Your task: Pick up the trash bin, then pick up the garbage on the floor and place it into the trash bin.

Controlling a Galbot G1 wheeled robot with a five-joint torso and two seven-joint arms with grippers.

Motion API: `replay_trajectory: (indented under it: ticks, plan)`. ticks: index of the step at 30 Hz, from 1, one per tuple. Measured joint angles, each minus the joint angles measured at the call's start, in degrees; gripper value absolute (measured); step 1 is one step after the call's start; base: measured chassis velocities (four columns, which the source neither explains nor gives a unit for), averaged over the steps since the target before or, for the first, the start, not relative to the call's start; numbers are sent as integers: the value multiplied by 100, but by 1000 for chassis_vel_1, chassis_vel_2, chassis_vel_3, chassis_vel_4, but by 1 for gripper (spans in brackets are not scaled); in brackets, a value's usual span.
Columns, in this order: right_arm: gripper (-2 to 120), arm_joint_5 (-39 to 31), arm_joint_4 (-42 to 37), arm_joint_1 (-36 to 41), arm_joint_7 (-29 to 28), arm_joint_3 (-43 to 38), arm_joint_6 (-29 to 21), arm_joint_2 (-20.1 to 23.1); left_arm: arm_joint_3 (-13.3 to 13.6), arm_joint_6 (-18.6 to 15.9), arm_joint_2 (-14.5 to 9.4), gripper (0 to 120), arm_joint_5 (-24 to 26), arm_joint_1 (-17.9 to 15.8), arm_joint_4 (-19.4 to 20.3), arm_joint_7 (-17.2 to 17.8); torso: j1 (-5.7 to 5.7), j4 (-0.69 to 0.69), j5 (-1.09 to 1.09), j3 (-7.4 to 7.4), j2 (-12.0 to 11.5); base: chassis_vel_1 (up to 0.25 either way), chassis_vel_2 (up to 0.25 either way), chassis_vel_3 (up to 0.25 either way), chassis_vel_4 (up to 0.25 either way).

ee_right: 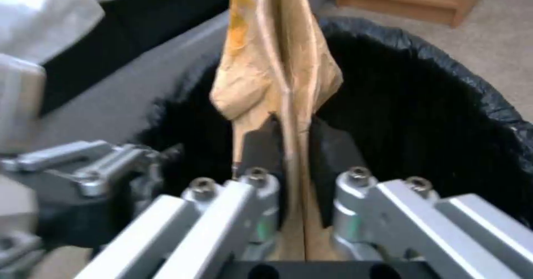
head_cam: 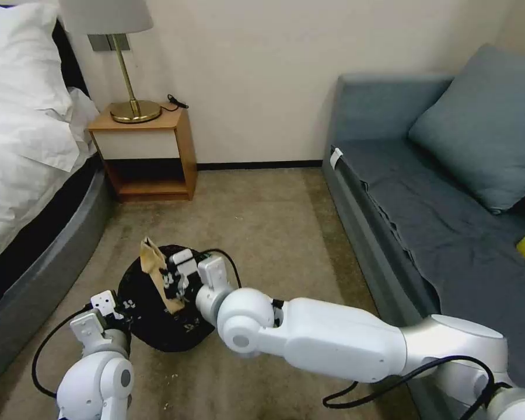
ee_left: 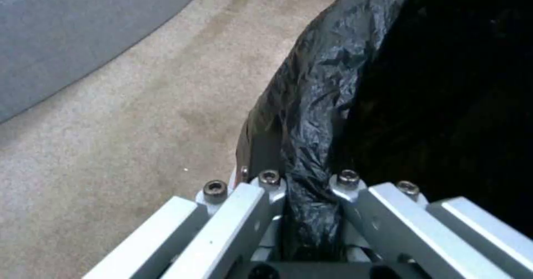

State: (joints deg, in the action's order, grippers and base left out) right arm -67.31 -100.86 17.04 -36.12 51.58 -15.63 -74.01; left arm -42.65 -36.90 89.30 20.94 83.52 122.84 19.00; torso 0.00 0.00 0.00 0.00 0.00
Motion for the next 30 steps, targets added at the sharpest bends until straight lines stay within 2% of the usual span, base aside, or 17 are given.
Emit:
replay_trajectory:
  ticks: [1, 4, 6, 7, 8, 10, 11, 14, 16, 18, 19, 20, 21, 23, 24, 25, 30]
  plan:
    - [14, 0, 0, 0, 0, 0, 0, 0, 0, 0, 0, 3, 0, 0, 0, 0, 0, 0, 0, 0, 0, 0, 0, 0, 0]
    - [29, 92, 86, 25, 0, 12, 14, -48, 10, -5, 17, 3, -23, -2, 17, -1, 0, 0, 0, 0, 0, 0, 0, 0, 0]
    - [31, 100, 92, 33, 1, 7, 14, -55, 11, -6, 19, 3, -26, -2, 18, -2, 0, 0, 0, 0, 0, 0, 0, 0, 0]
    - [38, 115, 95, 43, 5, -13, 14, -60, 12, -7, 22, 3, -29, -2, 24, -3, 0, 0, 0, 0, 0, 0, 0, 0, 0]
    - [51, 128, 91, 66, 8, -32, 9, -43, 11, -7, 24, 3, -31, -1, 30, -5, 0, 0, 0, 0, 0, 0, 0, 0, 0]
    - [59, 163, 72, 93, 9, -50, 6, -7, 10, -8, 28, 3, -33, -3, 30, -6, 0, 0, 0, 0, 0, 0, 0, 0, 0]
    - [59, 163, 72, 93, 9, -50, 6, -7, 10, -8, 28, 3, -33, -3, 30, -6, 0, 0, 0, 0, 0, 0, 0, 0, 0]
    - [73, 258, -101, 147, 25, -324, 6, 118, 4, -7, 28, 3, -33, 6, 31, -9, 0, 1, 1, 0, 0, 0, 0, 0, 0]
    - [76, 298, -192, 166, 35, -466, 7, 192, -6, -8, 25, 3, -34, 12, 33, -9, 0, 0, 0, 0, 0, 0, 0, 0, 0]
    - [85, 463, -394, 216, 129, -805, 22, 437, -23, -8, 13, 3, -34, 20, 45, -10, 0, 2, 2, 0, 0, 0, 0, 0, 0]
    - [91, 695, -533, 301, 274, -1093, 126, 734, -40, -8, 2, 3, -33, 24, 63, -10, 0, 2, 2, 0, 0, 0, 0, 0, 0]
    - [91, 695, -533, 301, 274, -1093, 126, 734, -40, -8, 2, 3, -33, 24, 63, -10, 0, 2, 2, 0, 0, 0, 0, 0, 0]
    - [96, 961, -626, 421, 461, -1369, 285, 1025, -51, -8, -10, 3, -30, 28, 77, -10, 0, 1, 2, 0, 0, 0, 0, 0, 0]
    - [99, 1565, -783, 750, 838, -1919, 633, 1491, -73, -8, -34, 3, -19, 41, 94, -12, 0, -4, 2, 0, 0, 0, 0, 0, 0]
    - [100, 1822, -901, 947, 991, -2230, 757, 1664, -82, -8, -41, 3, -11, 48, 104, -15, 0, -2, 2, 1, 0, 0, 0, 0, 0]
    - [100, 1822, -901, 947, 991, -2230, 757, 1664, -82, -8, -41, 3, -11, 48, 104, -15, 0, -2, 2, 1, 0, 0, 0, 0, 0]
    - [100, 2667, -1937, 2208, 1188, -3737, 990, 2305, -156, 4, -76, 3, 4, 61, 100, -15, 0, 1, 2, -1, 1, 0, 0, 0, 0]
